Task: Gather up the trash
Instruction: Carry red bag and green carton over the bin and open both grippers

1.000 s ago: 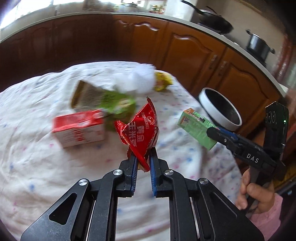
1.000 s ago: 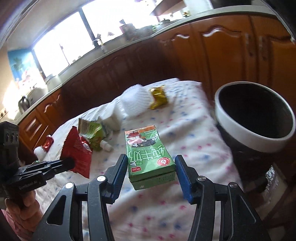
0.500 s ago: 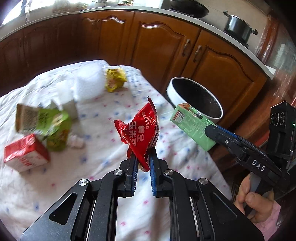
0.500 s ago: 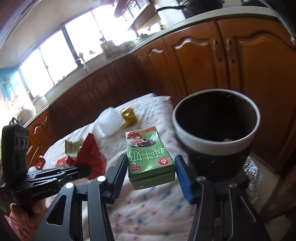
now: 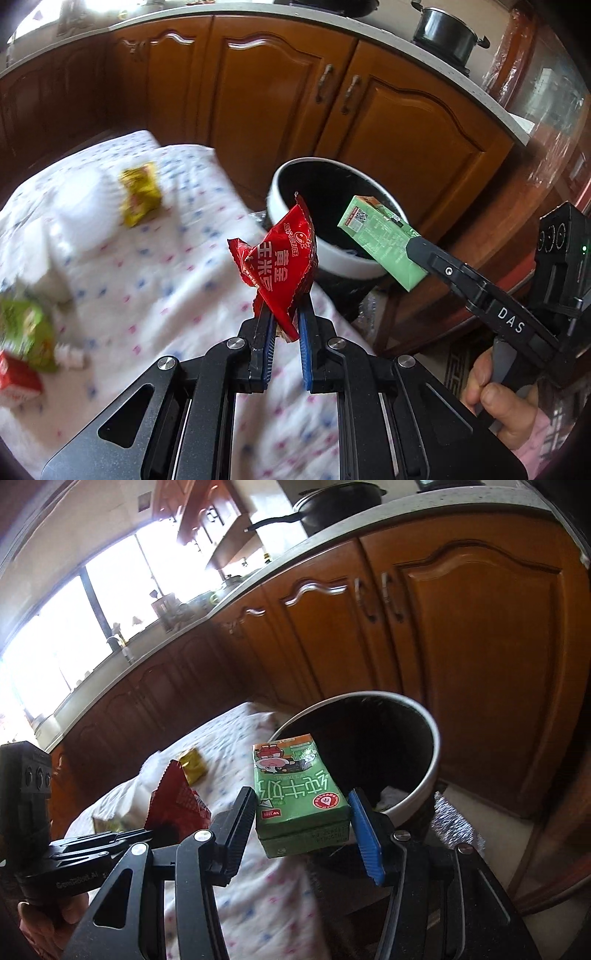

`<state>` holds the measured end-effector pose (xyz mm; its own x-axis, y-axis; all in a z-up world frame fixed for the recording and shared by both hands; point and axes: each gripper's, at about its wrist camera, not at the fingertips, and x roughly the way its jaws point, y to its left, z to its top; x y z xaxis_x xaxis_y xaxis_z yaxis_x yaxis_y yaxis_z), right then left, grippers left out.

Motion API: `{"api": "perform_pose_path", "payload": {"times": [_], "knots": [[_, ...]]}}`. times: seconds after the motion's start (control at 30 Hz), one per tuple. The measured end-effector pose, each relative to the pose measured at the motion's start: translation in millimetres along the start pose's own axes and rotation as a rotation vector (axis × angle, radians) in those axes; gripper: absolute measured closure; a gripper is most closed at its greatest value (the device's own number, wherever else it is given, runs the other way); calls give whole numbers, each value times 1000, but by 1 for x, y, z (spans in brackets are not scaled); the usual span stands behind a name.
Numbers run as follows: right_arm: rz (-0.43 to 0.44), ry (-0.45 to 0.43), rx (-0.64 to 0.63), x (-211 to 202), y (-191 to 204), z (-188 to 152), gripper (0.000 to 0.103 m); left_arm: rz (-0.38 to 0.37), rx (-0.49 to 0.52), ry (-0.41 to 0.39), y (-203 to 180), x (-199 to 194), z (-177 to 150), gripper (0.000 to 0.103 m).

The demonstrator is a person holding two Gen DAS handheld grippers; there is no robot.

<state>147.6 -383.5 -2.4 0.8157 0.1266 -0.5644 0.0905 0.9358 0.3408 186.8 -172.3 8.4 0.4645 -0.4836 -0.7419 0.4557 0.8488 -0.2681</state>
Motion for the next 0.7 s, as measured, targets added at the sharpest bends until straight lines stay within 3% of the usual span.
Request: {"api": "perform_pose_path", "payload": {"times": [0.33,0.7], "knots": [[-74,7,30,19,-30,28,50,-35,57,24,-36,39,53,93],[-105,51,26,45,-47,43,50,-29,67,104,-50,87,76,92]]}}
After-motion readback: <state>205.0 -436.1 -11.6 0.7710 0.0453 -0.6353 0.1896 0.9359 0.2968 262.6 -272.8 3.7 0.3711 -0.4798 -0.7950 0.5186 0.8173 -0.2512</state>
